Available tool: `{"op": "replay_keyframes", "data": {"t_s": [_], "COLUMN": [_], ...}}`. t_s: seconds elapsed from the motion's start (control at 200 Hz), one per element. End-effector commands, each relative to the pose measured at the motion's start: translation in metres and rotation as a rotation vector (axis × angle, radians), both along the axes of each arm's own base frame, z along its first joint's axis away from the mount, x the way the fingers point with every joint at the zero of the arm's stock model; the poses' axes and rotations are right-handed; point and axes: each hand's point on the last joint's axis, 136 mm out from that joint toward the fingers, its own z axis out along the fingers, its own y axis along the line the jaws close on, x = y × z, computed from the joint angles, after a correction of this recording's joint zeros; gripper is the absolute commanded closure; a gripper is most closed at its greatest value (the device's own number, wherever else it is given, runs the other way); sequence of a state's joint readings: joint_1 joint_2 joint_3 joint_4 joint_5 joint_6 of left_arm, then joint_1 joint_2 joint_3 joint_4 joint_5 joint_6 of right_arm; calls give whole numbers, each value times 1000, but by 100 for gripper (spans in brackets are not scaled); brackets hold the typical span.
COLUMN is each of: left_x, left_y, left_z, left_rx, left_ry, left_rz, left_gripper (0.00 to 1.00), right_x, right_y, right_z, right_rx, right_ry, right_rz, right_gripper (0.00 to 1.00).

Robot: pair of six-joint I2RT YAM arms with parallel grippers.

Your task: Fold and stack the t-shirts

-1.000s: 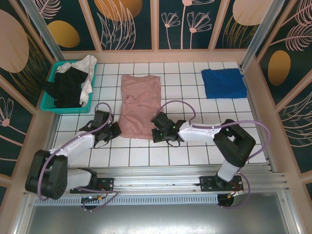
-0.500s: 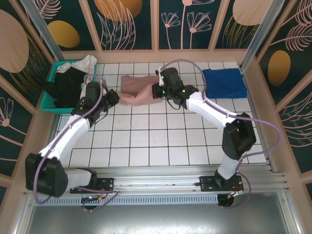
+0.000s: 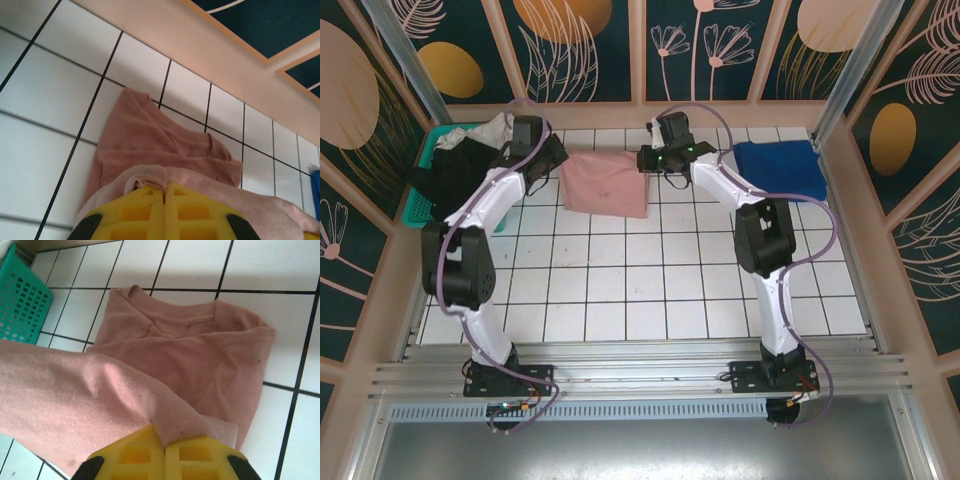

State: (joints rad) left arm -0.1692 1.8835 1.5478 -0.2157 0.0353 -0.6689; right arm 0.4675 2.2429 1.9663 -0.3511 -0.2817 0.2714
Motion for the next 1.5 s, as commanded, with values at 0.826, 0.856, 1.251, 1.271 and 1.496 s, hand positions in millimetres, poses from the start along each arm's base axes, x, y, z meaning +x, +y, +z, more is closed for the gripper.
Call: {"op": "replay_keyframes", "data": {"t_s": [0.826,0.856,1.251,1.271,1.496], "left_x": [73,74,55,55,43], "left_y": [-54,-51,-13,-14,-19], "left_z": [-116,-123,-164,-159,-109], "left_rx": [33,46,120,119,122], "left_ry": [140,157,299,290,217], "left_rz": [-288,-274,-145,-146,-185], "left_gripper": [57,58,56,56,52], "right_x": [45,50,118,118,108], "right_y": [15,19,-22,-23,-28], "right_z": [-27,-33,-97,-94,-47], "right_rx": [136,134,236,243,199], "right_ry": [-117,-112,33,32,-37], "right_rz": [34,38,-238,-236,-213], "right_gripper": [58,59,70,70,66]}}
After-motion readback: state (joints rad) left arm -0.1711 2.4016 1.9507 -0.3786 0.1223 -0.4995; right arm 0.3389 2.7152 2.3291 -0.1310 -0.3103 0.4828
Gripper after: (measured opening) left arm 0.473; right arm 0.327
